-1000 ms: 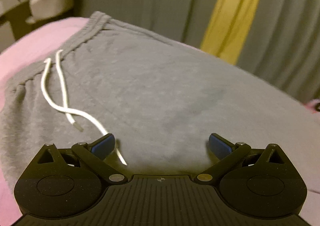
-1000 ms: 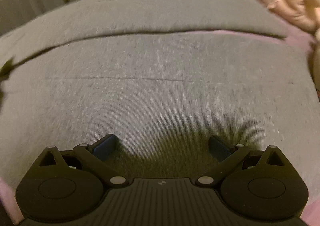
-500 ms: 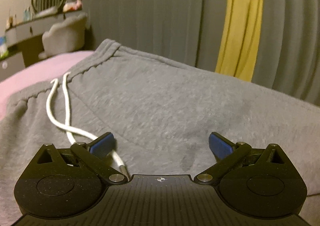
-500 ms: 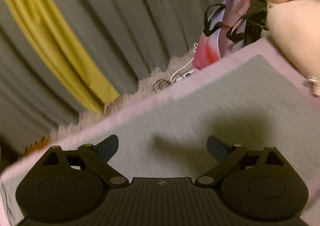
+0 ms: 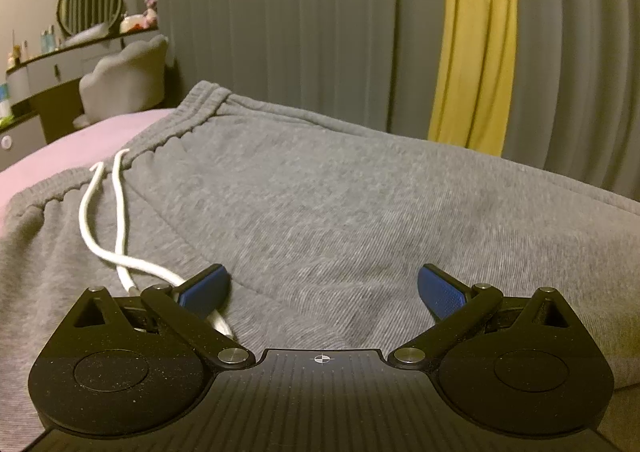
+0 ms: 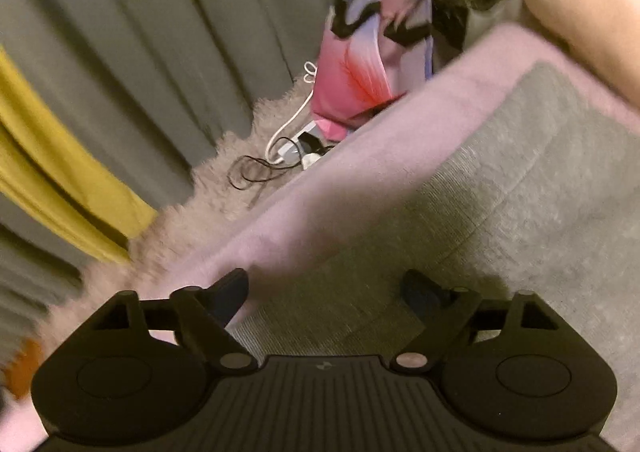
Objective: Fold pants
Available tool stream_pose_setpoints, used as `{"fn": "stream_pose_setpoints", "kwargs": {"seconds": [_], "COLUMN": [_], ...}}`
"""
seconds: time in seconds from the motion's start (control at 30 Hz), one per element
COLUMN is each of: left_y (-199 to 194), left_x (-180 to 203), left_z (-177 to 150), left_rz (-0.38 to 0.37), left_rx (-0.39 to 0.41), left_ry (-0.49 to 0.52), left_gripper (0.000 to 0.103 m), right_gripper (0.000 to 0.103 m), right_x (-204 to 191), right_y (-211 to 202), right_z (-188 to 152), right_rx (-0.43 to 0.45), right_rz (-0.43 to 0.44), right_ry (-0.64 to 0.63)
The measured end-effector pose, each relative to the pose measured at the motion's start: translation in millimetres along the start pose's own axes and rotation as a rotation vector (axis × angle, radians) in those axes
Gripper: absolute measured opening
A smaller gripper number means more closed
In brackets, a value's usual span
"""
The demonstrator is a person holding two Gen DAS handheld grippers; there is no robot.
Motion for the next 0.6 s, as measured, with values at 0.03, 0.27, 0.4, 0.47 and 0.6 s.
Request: {"fn": "stream_pose_setpoints", "kwargs": {"seconds": [0.03, 0.27, 0.4, 0.47, 0.6], "left_y": [-0.2, 3.3, 5.1, 7.2, 6.3], "left_x": [-0.2, -6.5, -10.0, -15.1, -26.2], "left_z": [0.0, 0.9, 3.3, 5.9, 13.8], "left_rz": [-0.001, -0.032, -0.049, -0.068, -0.107], "left_rx": [0.000, -0.012, -0.025, -0.035, -0.063], "left_ry": [-0.002, -0.045, -0.070, -0.105, -0.157], "left_gripper": [0.103, 0.103, 0.103, 0.103, 0.103], "right_gripper": [0.067, 0.004, 0.004, 0.002, 0.003], "right_x": [-2.2, 36.8, 86.6, 121.1, 174.9], "right_y": [-2.6, -59.2, -167.2, -219.3, -260.9], "right_z": [-3.0, 0.3, -36.7, -77.3, -151.1], "right_rx": [0.015, 0.087, 0.238, 0.289, 0.280], "right_rz": [-0.019, 0.149, 0.325, 0.355, 0.278], "right_ry": [-0.041, 0.059, 0.116, 0.101, 0.023]}}
Point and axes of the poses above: each gripper's, at about its wrist camera, not at the fingertips, and y roughly the way its jaws point, x to its right, z to its top, the point moved 2 cm from there along y, roughly the way its jaws point, and after that the axes turned 10 degrees about x, right-handed, at the moved point
